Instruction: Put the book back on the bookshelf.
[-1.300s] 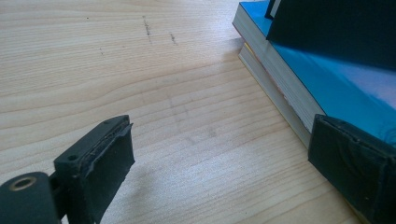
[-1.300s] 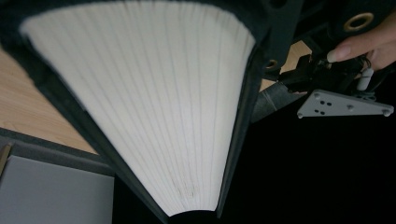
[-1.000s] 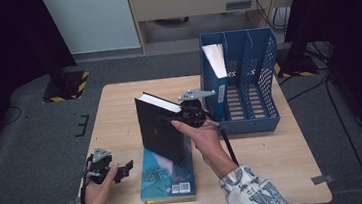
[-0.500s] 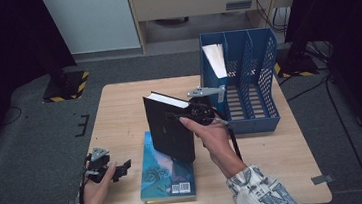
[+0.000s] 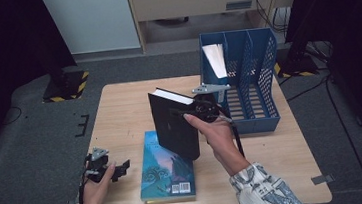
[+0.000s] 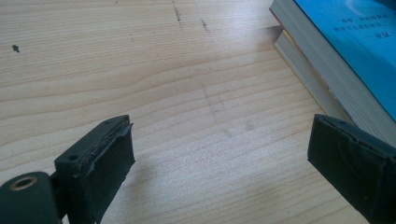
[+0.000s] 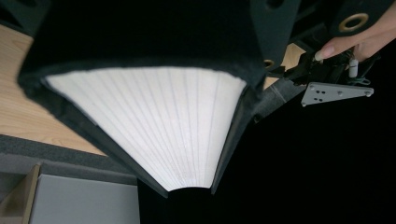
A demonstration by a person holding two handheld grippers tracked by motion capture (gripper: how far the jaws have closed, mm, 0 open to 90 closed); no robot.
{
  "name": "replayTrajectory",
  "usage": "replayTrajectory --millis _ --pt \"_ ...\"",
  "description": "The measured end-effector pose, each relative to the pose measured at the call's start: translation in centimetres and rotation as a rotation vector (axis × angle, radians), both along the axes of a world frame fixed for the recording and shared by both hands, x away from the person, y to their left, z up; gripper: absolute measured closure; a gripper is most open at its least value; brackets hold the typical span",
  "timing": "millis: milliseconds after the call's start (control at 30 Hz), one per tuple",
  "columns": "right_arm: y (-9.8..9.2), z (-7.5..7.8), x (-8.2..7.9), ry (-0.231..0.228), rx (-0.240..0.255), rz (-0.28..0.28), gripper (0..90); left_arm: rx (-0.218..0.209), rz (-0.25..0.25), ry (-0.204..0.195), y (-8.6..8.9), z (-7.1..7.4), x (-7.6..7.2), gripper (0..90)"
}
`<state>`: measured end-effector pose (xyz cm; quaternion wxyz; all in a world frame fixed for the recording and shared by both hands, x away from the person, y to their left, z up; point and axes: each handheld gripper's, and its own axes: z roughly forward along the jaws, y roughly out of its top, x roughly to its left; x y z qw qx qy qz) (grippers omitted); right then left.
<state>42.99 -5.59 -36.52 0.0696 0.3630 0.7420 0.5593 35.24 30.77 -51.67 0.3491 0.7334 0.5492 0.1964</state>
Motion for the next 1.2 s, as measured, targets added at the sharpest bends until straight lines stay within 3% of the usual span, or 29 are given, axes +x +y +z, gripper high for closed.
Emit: replayTrajectory --millis 567,733,900,1200 --pt "-1.9 1.1 -1.6 -0.048 0.007 0.003 52.8 0.052 0.013 0.004 0.2 -0.7 0.5 5.7" --pt "-3.2 1.1 -2.2 -0.050 0.015 -0.003 52.9 0.069 -0.001 0.008 0.1 -0.7 0.6 5.4" --pt "-4.9 1.0 -2.8 -0.042 0.021 -0.025 52.8 0.045 -0.001 0.024 0.1 -0.9 0.6 5.3" --pt "-7.9 0.3 -3.7 -0.022 0.037 -0.060 52.8 0.051 -0.008 0.035 -0.1 -1.2 0.6 5.4"
